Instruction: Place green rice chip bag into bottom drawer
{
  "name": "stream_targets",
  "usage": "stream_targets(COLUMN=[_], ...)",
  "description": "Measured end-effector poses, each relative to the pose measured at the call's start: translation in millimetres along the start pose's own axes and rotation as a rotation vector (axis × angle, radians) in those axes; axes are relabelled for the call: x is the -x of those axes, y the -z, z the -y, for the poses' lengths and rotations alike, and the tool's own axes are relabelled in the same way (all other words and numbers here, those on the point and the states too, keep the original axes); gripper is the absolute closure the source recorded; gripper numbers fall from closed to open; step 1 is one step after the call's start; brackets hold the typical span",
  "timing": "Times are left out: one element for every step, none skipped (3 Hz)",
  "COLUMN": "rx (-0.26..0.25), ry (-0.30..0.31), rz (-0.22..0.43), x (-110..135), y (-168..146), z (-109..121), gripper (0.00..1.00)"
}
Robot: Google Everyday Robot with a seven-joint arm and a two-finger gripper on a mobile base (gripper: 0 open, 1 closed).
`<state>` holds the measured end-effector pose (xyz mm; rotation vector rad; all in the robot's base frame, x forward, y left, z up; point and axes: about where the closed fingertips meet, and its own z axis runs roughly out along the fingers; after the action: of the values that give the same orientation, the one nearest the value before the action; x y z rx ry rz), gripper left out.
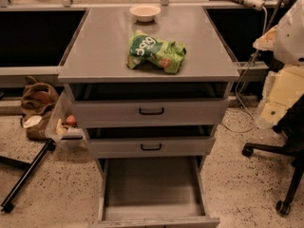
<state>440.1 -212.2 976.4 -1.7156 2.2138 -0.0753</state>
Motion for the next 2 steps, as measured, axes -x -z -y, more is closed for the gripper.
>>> stream_targets(rx=[-0.003,-0.003], ry=[0.085,0.154], rz=[0.099,0.195], x=[43,104], y=[-17,-45], z=[17,46], gripper=[0.00,0.00])
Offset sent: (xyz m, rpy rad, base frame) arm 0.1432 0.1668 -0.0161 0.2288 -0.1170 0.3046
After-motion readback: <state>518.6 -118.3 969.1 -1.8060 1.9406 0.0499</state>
